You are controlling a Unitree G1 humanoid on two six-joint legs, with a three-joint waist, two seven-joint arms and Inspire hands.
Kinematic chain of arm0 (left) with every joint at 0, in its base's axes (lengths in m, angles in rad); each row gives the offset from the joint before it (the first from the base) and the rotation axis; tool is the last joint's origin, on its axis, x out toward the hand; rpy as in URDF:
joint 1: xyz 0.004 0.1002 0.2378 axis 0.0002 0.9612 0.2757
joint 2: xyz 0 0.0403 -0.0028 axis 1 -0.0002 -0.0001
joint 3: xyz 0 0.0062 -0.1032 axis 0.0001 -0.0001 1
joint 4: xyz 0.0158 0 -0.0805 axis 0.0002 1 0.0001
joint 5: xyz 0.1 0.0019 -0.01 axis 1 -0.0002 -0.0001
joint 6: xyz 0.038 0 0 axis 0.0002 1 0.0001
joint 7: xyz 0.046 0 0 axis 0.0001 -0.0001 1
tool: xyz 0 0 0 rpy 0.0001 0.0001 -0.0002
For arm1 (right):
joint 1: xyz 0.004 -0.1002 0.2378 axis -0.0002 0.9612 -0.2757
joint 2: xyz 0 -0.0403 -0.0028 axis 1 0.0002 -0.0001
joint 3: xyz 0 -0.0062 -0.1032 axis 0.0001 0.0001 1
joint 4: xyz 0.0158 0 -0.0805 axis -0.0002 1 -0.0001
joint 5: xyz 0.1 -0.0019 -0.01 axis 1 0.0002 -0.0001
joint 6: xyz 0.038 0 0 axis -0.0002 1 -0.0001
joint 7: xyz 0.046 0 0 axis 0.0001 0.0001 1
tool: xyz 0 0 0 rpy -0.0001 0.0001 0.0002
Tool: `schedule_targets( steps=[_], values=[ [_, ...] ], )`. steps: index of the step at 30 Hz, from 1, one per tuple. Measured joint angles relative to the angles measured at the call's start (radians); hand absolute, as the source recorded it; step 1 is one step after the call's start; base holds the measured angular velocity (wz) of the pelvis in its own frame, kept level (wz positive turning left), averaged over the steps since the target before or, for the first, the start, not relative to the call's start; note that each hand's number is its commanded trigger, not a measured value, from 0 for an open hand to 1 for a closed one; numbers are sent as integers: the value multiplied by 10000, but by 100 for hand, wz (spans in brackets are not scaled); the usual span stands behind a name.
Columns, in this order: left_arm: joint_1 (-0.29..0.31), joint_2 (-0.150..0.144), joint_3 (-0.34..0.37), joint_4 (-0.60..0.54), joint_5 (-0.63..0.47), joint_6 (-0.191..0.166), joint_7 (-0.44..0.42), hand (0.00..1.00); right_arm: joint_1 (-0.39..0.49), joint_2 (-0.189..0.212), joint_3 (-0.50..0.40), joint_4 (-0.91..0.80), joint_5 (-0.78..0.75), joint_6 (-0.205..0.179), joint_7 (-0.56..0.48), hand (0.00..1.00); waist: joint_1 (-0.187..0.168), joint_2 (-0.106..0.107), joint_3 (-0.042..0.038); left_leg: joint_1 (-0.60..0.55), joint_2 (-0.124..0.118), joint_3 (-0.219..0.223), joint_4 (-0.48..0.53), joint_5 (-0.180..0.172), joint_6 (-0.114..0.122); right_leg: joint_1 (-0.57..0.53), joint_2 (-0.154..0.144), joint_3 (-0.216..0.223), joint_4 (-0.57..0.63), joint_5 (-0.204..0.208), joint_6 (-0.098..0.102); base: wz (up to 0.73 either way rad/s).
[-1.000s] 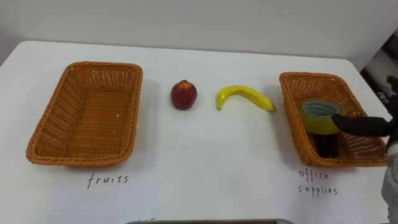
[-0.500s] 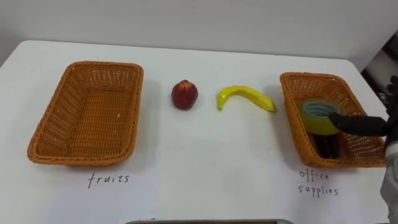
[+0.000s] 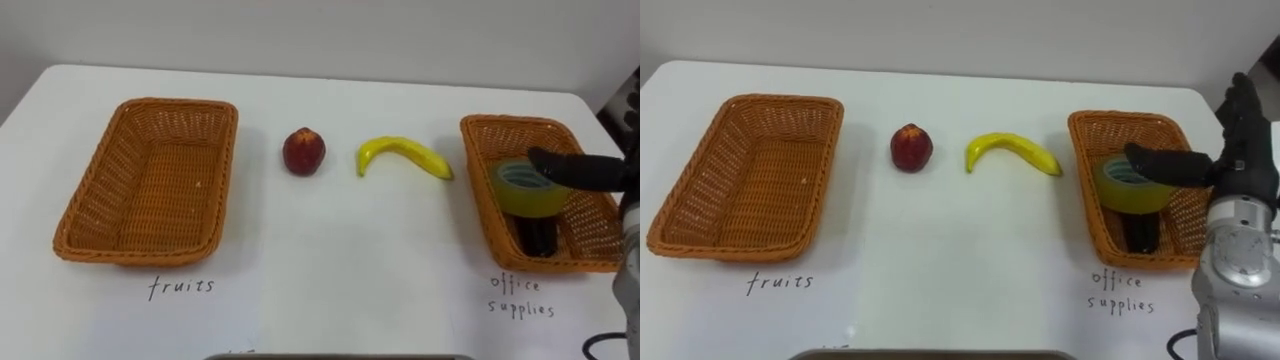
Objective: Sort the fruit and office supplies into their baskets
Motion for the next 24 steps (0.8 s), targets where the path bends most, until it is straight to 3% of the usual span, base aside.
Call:
schedule_targets(
  steps=[7, 14, 24],
  values=[
    [-50, 11, 2, 52, 5, -8, -367, 0, -266, -7, 40, -629, -30, 1, 184, 0, 112, -251, 17, -18, 6, -56, 28, -2, 1, 42, -40, -121, 8, 1, -1, 3],
    [-91, 33, -7, -115, 16, -27, -339, 0, -767, -15, 210, -974, -107, 3, 276, 0, 304, -281, 14, -22, -1, -147, 55, -11, 14, 82, -57, -177, -16, 5, -2, 3],
    [-58, 61, -70, -10, 13, -58, -568, 0, -1362, -22, 499, -1054, -212, 28, 1041, 0, 285, -301, -4, -44, 0, -413, 117, -11, 15, 190, -80, -378, -2, 3, 1, 7]
  ],
)
